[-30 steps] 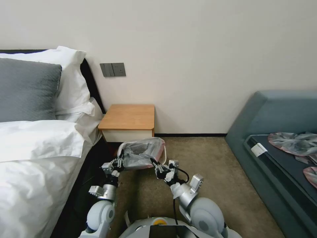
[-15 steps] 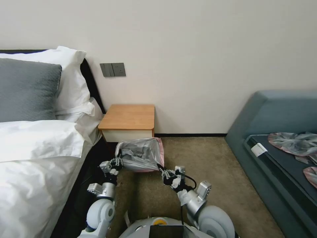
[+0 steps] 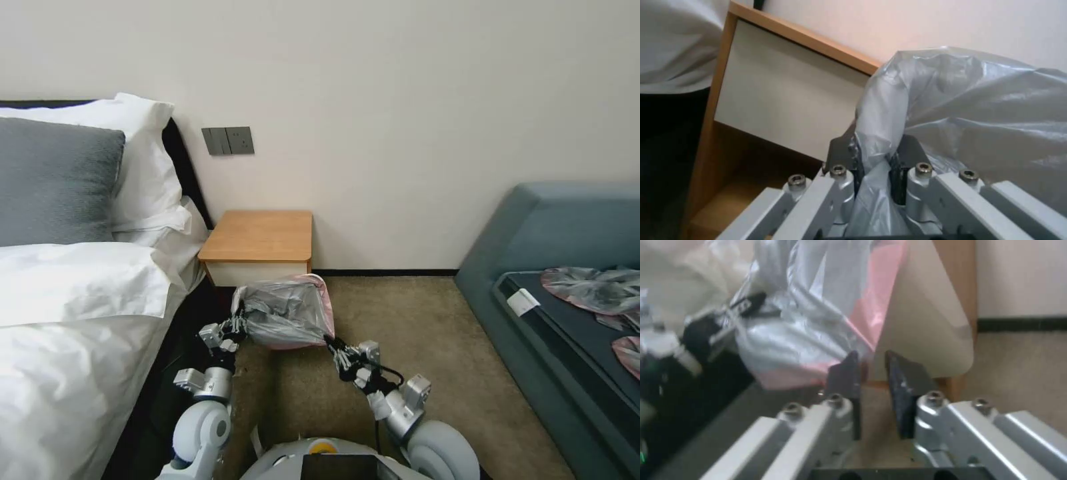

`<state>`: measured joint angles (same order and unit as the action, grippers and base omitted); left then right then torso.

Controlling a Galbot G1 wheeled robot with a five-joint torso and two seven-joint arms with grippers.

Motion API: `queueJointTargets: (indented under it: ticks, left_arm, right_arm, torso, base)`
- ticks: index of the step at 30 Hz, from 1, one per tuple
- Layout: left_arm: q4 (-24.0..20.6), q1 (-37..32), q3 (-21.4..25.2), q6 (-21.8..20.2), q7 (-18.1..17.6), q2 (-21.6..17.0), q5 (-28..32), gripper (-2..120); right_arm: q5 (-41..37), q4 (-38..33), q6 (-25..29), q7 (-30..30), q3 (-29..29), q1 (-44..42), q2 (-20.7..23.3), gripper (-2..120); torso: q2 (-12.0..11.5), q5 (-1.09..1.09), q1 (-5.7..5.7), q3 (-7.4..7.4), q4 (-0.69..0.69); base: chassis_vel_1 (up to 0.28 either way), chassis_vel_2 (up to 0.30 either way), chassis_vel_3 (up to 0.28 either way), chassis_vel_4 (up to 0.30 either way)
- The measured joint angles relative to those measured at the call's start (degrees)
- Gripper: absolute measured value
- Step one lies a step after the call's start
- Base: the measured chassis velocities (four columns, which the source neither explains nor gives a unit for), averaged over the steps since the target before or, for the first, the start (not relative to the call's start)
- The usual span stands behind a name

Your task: Pick up the garbage bag from the table and place it over the trash can.

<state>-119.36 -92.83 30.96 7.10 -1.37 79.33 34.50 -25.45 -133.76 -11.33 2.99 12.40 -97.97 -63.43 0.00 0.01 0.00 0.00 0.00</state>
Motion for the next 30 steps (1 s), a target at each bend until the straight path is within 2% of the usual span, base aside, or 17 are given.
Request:
queueJointTargets:
  ticks: [1,2,6,7,10,11,14,15,21,30]
  left_arm:
    - [0.28,0.12,0.18,0.0,-0.01,-0.13,0.01,9]
    - [0.28,0.12,0.18,0.0,-0.01,-0.13,0.01,9]
    - [0.56,0.02,0.19,0.0,0.16,-0.41,0.0,9]
    - [0.56,0.02,0.19,0.0,0.16,-0.41,0.0,9]
    - [0.8,0.02,0.01,0.22,0.86,-0.6,-0.04,9]
    - [0.8,0.02,0.01,0.22,0.86,-0.6,-0.04,9]
    - [0.9,0.03,-0.07,0.81,1.68,-0.9,0.05,9]
    - [0.9,0.03,-0.07,0.81,1.68,-0.9,0.05,9]
    - [0.41,-0.36,-0.04,1.19,2.2,-0.9,0.07,9]
    - [0.2,-0.78,-0.58,1.26,2.38,-0.39,-0.62,9]
  right_arm:
    - [3.3,-0.84,1.43,1.17,1.16,-1.91,0.93,30]
    - [3.3,-0.84,1.43,1.17,1.16,-1.91,0.93,30]
    - [4.31,-3.21,4.11,1.19,3.17,-2.09,1.13,50]
    - [4.31,-3.21,4.11,1.19,3.17,-2.09,1.13,50]
    - [0.01,-4.07,4.19,-0.14,3.81,1.43,0.72,63]
    - [0.01,-4.07,4.19,-0.14,3.81,1.43,0.72,63]
    - [-7.35,-3.79,2.8,-1.33,4.0,4.57,0.88,79]
    - [-7.35,-3.79,2.8,-1.33,4.0,4.57,0.88,79]
    - [-8.65,-0.77,2.2,-1.35,3.0,7.82,1.76,99]
    - [-5.77,2.95,2.06,-0.75,1.59,12.38,3.43,98]
  torso:
    - [0.0,-0.01,0.0,0.0,-0.01]
    - [0.0,-0.01,0.0,0.0,-0.01]
    - [0.0,-0.01,0.0,0.0,-0.01]
    - [0.0,-0.01,0.0,0.0,-0.01]
    - [0.0,-0.01,0.0,0.0,0.0]
    - [0.0,-0.01,0.0,0.0,0.0]
    - [0.0,-0.01,0.0,0.0,0.0]
    - [0.0,-0.01,0.0,0.0,0.0]
    - [0.0,-0.01,0.0,0.0,0.0]
    - [0.0,0.0,0.0,0.01,0.0]
  base:
    - [0.0,0.0,0.0,0.0]
    - [0.0,0.0,0.0,0.0]
    - [0.0,0.0,0.0,0.0]
    - [0.0,0.0,0.0,0.0]
    - [0.0,0.0,0.0,0.0]
    - [0.0,0.0,0.0,0.0]
    - [0.0,0.0,0.0,0.0]
    - [0.0,0.0,0.0,0.0]
    - [0.0,0.0,0.0,0.0]
    - [0.0,0.0,0.0,0.0]
